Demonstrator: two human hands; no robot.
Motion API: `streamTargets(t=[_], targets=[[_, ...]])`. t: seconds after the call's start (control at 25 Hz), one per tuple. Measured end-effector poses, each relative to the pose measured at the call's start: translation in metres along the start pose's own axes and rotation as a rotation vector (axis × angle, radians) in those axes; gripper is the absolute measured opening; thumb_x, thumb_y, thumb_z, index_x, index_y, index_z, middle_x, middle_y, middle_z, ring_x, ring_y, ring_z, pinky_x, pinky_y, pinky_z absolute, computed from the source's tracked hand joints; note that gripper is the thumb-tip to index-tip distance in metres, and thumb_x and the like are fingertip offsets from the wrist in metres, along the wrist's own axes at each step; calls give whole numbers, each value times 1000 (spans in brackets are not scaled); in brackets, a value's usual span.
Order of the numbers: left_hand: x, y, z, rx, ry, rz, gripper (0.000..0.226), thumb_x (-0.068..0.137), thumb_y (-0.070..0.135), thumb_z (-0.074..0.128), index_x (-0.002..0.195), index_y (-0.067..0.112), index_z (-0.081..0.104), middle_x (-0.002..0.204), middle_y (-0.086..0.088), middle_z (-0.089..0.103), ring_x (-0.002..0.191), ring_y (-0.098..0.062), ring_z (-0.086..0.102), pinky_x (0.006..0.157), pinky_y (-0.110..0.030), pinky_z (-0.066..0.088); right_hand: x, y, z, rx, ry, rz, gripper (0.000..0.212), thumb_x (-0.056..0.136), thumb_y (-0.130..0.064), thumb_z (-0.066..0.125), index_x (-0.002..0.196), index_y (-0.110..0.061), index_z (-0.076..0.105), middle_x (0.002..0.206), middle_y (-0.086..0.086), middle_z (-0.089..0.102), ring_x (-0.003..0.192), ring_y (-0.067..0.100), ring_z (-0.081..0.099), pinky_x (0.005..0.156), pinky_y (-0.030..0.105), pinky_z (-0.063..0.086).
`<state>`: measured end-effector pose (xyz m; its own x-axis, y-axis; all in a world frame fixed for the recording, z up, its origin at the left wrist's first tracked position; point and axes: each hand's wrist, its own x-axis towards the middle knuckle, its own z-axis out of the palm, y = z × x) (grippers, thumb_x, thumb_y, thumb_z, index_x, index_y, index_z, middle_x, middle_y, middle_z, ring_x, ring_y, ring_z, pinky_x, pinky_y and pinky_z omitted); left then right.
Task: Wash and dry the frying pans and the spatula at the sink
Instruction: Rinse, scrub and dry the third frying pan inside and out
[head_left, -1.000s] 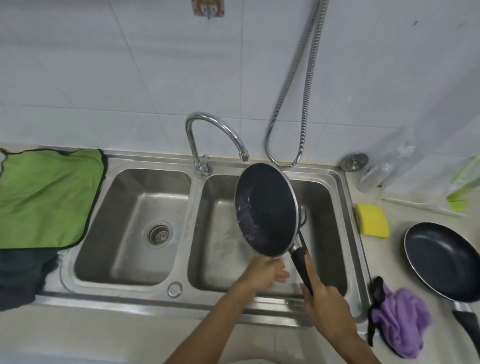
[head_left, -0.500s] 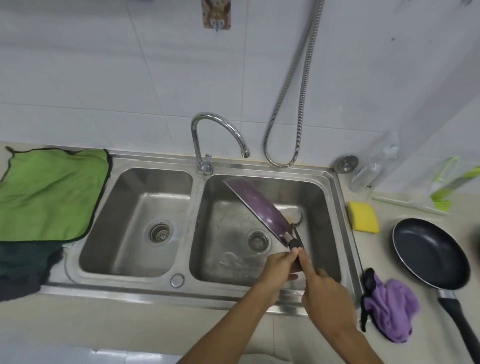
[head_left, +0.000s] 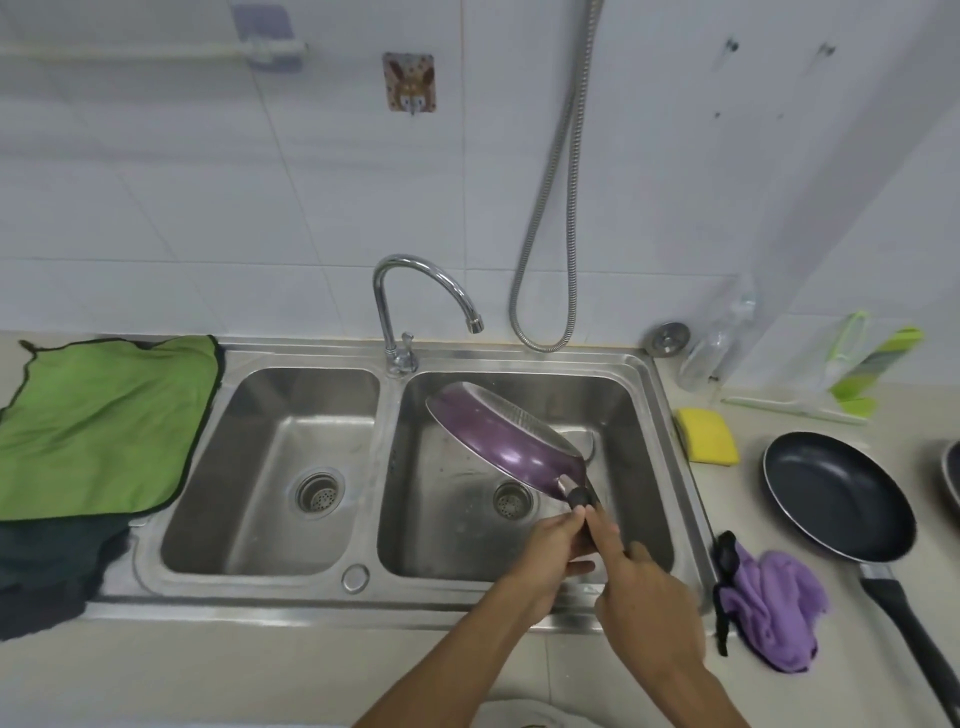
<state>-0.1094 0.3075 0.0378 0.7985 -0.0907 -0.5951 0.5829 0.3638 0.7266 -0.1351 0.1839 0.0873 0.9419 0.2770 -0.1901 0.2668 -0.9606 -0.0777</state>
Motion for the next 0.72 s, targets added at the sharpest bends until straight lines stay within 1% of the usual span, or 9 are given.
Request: streamTargets(t=[0.08, 0.16, 0.2, 0.28, 0.36, 0.44, 0.52, 0.6, 0.72], targets=[[2, -3, 0, 2, 5, 6, 37, 108, 36, 45, 120, 14, 72, 116, -1, 78, 113, -18, 72, 101, -38, 52, 1, 6, 0, 89, -20, 19, 87, 92, -16, 53, 157, -46, 5, 105, -6, 60, 65, 13, 50, 57, 26, 45], [3, -6, 0, -30, 37, 14, 33, 105, 34, 53, 118, 11, 72, 115, -4, 78, 112, -19, 72, 95, -35, 55, 6, 7, 5, 335, -49, 29, 81, 94, -12, 51, 154, -49, 12, 96, -9, 59, 69, 12, 55, 57, 24, 43], [3, -7, 0, -71, 50, 10, 32, 103, 33, 57, 119, 10, 72, 114, -6, 78, 111, -20, 73, 92, -34, 56, 9, 5, 9, 451, -61, 14, 78, 93, -10, 51, 153, -48, 19, 95, -10, 62, 72, 13, 59, 60, 26, 48], [3, -11, -1, -151, 83, -19, 32, 101, 32, 61, 119, 9, 73, 114, -8, 78, 111, -21, 73, 93, -36, 56, 15, -1, 20, 596, -55, 1, 65, 93, -7, 51, 147, -37, 32, 95, -10, 66, 81, 15, 66, 79, 42, 58], [4, -15, -4, -135, 110, -91, 34, 99, 37, 63, 116, 11, 75, 114, -7, 78, 110, -20, 72, 97, -37, 55, 17, -7, 25, 722, -86, 77, 40, 100, -11, 44, 137, -27, 42, 95, -11, 64, 88, 11, 66, 95, 48, 55], [3, -17, -2, -98, 79, -185, 36, 96, 45, 65, 106, 13, 78, 112, -8, 78, 105, -20, 71, 86, -32, 57, 17, -10, 28, 878, -120, 169, 22, 108, -17, 34, 125, -21, 48, 95, -7, 62, 89, 9, 65, 86, 39, 59], [1, -15, 5, -105, 75, -249, 33, 95, 46, 67, 97, 15, 77, 101, -7, 79, 98, -22, 73, 75, -31, 60, 15, -15, 27, 989, -120, 233, 23, 111, -20, 28, 112, -17, 51, 91, -1, 63, 85, 9, 66, 71, 25, 57], [-1, -15, 14, -104, 176, -275, 35, 96, 47, 67, 96, 13, 75, 92, -9, 80, 91, -26, 75, 78, -39, 62, 11, -22, 32, 1120, -136, 307, 31, 112, -24, 25, 103, -16, 53, 80, 4, 65, 75, 14, 67, 61, 25, 56], [2, -25, 11, 71, 359, -89, 39, 99, 47, 61, 95, 9, 71, 84, -8, 77, 86, -28, 76, 80, -39, 62, 11, -28, 42, 1310, -182, 421, 32, 112, -29, 27, 106, -13, 55, 55, 4, 58, 47, 15, 57, 40, 24, 43]])
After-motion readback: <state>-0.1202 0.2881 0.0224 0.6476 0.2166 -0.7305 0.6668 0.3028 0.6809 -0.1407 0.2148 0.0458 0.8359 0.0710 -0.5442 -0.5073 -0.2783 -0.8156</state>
